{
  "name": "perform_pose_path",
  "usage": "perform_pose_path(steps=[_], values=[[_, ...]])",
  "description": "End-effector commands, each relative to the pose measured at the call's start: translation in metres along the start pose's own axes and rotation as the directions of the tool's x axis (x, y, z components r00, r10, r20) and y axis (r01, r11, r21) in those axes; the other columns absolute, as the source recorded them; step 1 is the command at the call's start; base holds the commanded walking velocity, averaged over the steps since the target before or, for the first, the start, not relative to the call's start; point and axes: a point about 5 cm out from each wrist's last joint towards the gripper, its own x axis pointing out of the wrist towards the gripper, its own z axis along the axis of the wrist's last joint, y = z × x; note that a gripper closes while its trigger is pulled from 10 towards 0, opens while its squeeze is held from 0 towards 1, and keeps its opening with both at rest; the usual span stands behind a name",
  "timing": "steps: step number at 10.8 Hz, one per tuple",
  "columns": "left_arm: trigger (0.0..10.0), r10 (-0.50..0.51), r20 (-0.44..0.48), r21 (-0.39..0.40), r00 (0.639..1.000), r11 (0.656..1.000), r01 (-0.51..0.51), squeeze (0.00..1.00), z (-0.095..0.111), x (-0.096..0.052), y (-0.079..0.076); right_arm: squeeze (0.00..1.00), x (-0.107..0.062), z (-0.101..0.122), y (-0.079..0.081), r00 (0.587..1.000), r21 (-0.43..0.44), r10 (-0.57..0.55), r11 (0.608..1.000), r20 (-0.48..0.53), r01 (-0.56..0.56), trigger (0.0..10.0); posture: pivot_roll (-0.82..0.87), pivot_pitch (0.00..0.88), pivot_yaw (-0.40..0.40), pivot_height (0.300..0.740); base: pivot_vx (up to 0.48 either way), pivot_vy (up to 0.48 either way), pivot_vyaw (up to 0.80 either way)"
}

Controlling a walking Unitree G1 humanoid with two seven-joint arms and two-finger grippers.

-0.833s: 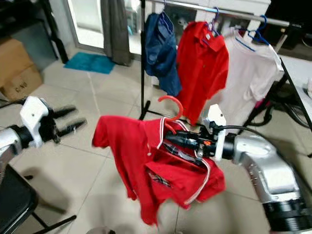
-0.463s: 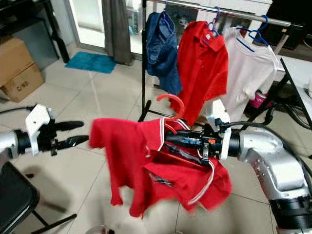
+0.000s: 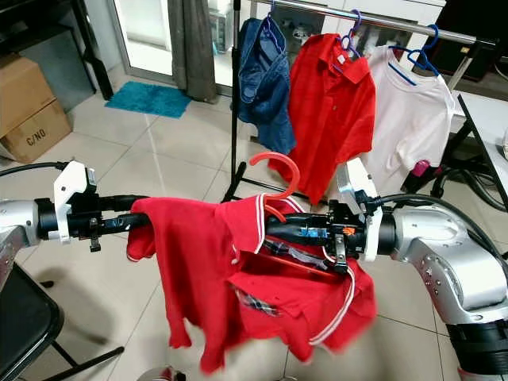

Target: Hang hanger

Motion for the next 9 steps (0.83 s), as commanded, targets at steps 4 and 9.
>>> perform_pose_path(steps=[4,9], values=[[0.0,-0.089,-0.027,-0.038,0.996,0.995,0.088,0.0,-0.003,-0.003,-0.004,0.0,-0.005,0.012,0.002,1.0,-0.038,0.01,0.999,0.029,-0.009,10.0,0.07,0.033,-0.034,0.74,0.0,0.0,0.0],[0.0,-0.097,-0.053,-0.055,0.994,0.994,0.094,0.0,-0.006,-0.012,-0.006,0.0,-0.008,0.017,-0.005,0.999,-0.051,-0.014,0.999,0.05,0.017,10.0,0.08,0.043,-0.04,0.74,0.0,0.0,0.0]])
